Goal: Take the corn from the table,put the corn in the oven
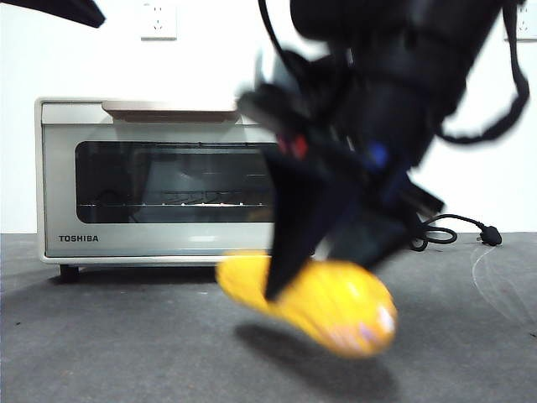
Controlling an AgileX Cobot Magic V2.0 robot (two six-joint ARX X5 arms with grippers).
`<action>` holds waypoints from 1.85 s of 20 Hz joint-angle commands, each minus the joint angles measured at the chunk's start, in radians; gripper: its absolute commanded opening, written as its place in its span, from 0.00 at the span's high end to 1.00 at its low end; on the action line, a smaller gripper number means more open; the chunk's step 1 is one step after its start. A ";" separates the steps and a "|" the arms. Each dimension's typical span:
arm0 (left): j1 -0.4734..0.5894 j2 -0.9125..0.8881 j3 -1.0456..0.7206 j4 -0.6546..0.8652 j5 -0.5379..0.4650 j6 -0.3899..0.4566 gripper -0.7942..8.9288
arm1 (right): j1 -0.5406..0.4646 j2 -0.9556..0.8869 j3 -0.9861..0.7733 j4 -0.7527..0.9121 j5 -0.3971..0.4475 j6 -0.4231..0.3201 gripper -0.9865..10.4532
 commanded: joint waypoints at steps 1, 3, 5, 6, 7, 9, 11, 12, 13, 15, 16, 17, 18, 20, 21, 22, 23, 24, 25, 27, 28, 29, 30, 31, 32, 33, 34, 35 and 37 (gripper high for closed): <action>-0.002 0.030 0.004 0.088 -0.005 -0.006 0.92 | 0.050 -0.072 0.036 0.006 -0.003 -0.010 0.92; -0.002 0.059 0.004 0.155 -0.040 -0.006 0.92 | 0.086 -0.146 0.075 -0.002 0.024 -0.010 0.92; -0.002 0.085 0.004 0.208 -0.096 -0.006 0.92 | 0.116 -0.215 0.123 -0.031 0.084 -0.010 0.92; -0.002 0.100 0.004 0.231 -0.119 -0.006 0.92 | 0.126 -0.248 0.151 -0.056 0.125 -0.011 0.92; -0.002 0.110 0.004 0.249 -0.135 -0.005 0.92 | 0.130 -0.269 0.171 -0.077 0.151 -0.011 0.92; -0.002 0.130 0.004 0.282 -0.161 -0.005 0.92 | 0.132 -0.304 0.207 -0.121 0.200 -0.011 0.92; -0.002 0.151 0.004 0.321 -0.185 -0.005 0.92 | 0.132 -0.336 0.246 -0.170 0.245 -0.017 0.92; -0.002 0.159 0.004 0.335 -0.187 -0.005 0.92 | 0.132 -0.350 0.261 -0.189 0.259 -0.024 0.92; -0.002 0.172 0.004 0.357 -0.187 -0.005 0.92 | 0.132 -0.366 0.282 -0.212 0.274 -0.031 0.92; -0.002 0.191 0.004 0.381 -0.187 -0.006 0.92 | 0.132 -0.389 0.309 -0.238 0.295 -0.031 0.92; -0.002 0.201 0.004 0.389 -0.187 -0.006 0.92 | 0.132 -0.401 0.322 -0.253 0.301 -0.034 0.92; -0.002 0.212 0.004 0.394 -0.187 -0.005 0.92 | 0.132 -0.412 0.335 -0.264 0.306 -0.035 0.92; -0.002 0.220 0.004 0.397 -0.187 -0.005 0.92 | 0.132 -0.420 0.346 -0.275 0.307 -0.036 0.92; -0.002 0.243 0.004 0.400 -0.187 -0.006 0.92 | 0.132 -0.435 0.372 -0.298 0.316 -0.037 0.92; -0.002 0.251 0.004 0.400 -0.187 -0.006 0.92 | 0.132 -0.441 0.383 -0.307 0.323 -0.037 0.92; -0.002 0.263 0.004 0.400 -0.186 -0.006 0.92 | 0.132 -0.447 0.394 -0.314 0.333 -0.038 0.92; -0.002 0.269 0.004 0.399 -0.184 -0.006 0.92 | 0.132 -0.453 0.401 -0.317 0.338 -0.038 0.92; -0.002 0.278 0.004 0.400 -0.183 -0.006 0.92 | 0.132 -0.457 0.405 -0.317 0.338 -0.038 0.92; -0.002 0.285 0.004 0.399 -0.183 -0.006 0.92 | 0.132 -0.461 0.409 -0.316 0.338 -0.038 0.92; -0.002 0.300 0.004 0.396 -0.183 -0.005 0.92 | 0.132 -0.467 0.414 -0.317 0.338 -0.038 0.92; -0.002 0.307 0.004 0.391 -0.183 -0.005 0.92 | 0.132 -0.469 0.415 -0.319 0.338 -0.038 0.92; -0.002 0.314 0.004 0.385 -0.183 -0.005 0.92 | 0.132 -0.469 0.416 -0.319 0.338 -0.038 0.92; -0.002 0.317 0.004 0.375 -0.183 -0.005 0.92 | 0.132 -0.470 0.417 -0.319 0.338 -0.039 0.92; -0.002 0.323 0.004 0.362 -0.183 -0.005 0.92 | 0.132 -0.470 0.417 -0.320 0.339 -0.042 0.92; -0.002 0.328 0.004 0.348 -0.183 -0.005 0.92 | 0.132 -0.470 0.417 -0.320 0.342 -0.048 0.92; -0.002 0.332 0.004 0.334 -0.182 -0.005 0.92 | 0.132 -0.470 0.417 -0.320 0.346 -0.048 0.92; -0.002 0.334 0.004 0.314 -0.183 -0.005 0.92 | 0.132 -0.469 0.417 -0.321 0.352 -0.048 0.92; -0.002 0.338 0.004 0.297 -0.183 -0.005 0.92 | 0.132 -0.469 0.417 -0.322 0.356 -0.048 0.92; -0.006 0.342 0.004 0.261 -0.183 -0.005 0.92 | 0.132 -0.469 0.417 -0.323 0.357 -0.048 0.92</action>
